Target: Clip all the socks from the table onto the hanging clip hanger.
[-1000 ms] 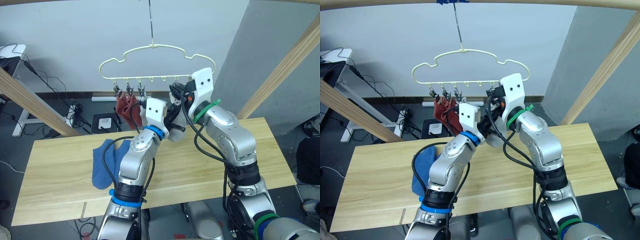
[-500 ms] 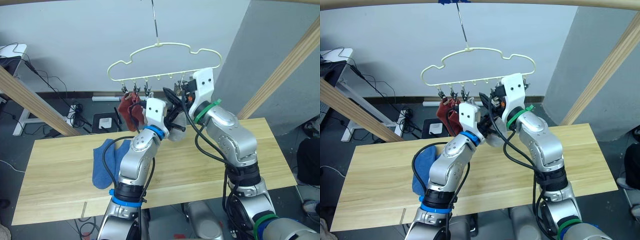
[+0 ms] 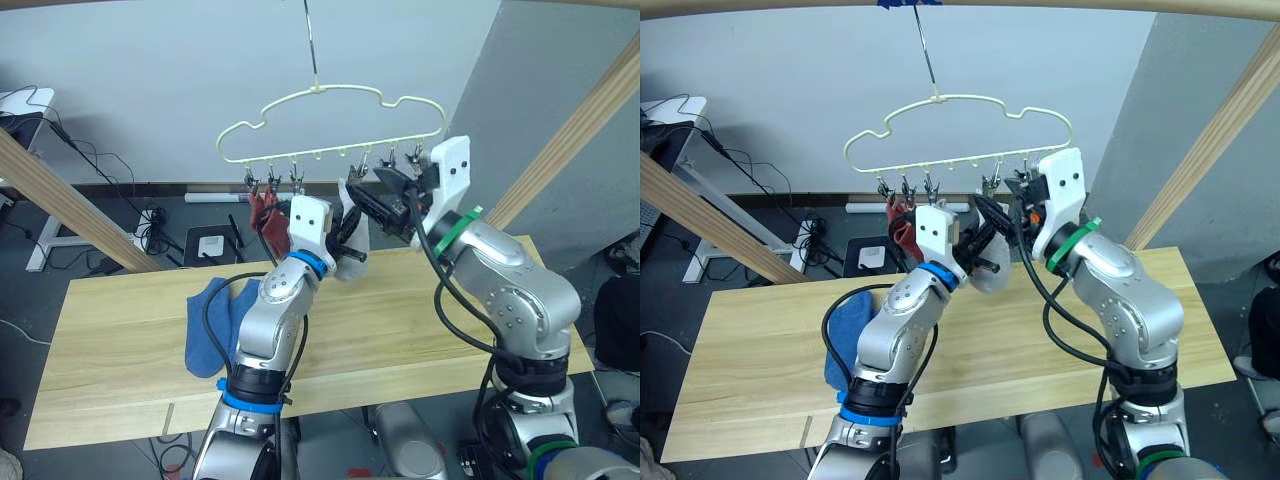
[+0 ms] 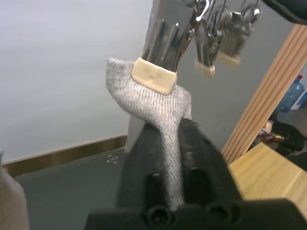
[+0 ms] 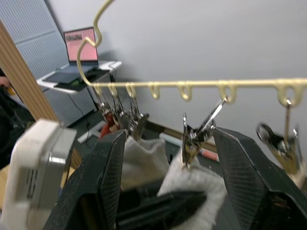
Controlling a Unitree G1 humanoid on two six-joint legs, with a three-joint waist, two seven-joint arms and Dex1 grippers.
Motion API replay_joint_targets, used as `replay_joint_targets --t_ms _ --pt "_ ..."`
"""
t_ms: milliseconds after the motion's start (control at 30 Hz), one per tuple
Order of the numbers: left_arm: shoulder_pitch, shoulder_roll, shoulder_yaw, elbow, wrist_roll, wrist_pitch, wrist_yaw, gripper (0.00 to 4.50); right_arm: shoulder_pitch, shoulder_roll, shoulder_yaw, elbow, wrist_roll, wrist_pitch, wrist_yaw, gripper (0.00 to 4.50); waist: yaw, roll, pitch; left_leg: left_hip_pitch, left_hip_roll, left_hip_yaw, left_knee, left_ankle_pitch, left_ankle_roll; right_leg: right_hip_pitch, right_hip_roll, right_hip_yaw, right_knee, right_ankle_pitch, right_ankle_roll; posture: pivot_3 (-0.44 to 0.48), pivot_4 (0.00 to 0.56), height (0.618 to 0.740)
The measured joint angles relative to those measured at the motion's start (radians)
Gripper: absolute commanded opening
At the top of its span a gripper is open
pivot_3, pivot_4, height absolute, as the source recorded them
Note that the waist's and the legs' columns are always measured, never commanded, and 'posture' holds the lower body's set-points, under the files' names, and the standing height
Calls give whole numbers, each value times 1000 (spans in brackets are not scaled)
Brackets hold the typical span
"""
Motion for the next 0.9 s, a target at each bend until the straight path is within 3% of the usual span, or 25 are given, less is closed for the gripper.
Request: replay_joint_targets --t_ms 67,400,500,600,900 --pt "1 13 -7 0 4 0 -5 2282 12 -15 2 -18 8 5 10 3002 0 0 0 0 0 0 0 0 0 0 0 0 0 0 0 -255 265 740" --pt "90 249 -42 -119 -15 3 -207 2282 55 -75 49 -41 -81 -52 -43 3002 0 0 0 0 1 0 0 0 0 0 0 0 0 0 0 -252 256 740" --pt "86 337 -8 -156 -56 14 -287 2306 54 -56 63 -12 -120 -78 -77 2336 0 0 0 0 1 0 0 0 0 0 0 0 0 0 0 -234 251 740" --pt "55 385 26 -159 -81 27 -327 2306 53 -34 66 38 -153 -93 -103 1321 3 0 0 0 1 0 0 0 0 0 0 0 0 0 0 -225 249 740" --pt "19 409 43 -159 -89 28 -352 2306 7 1 68 139 -194 -101 -138 1321 6 0 0 0 1 0 0 0 0 0 0 0 0 0 0 -212 236 740"
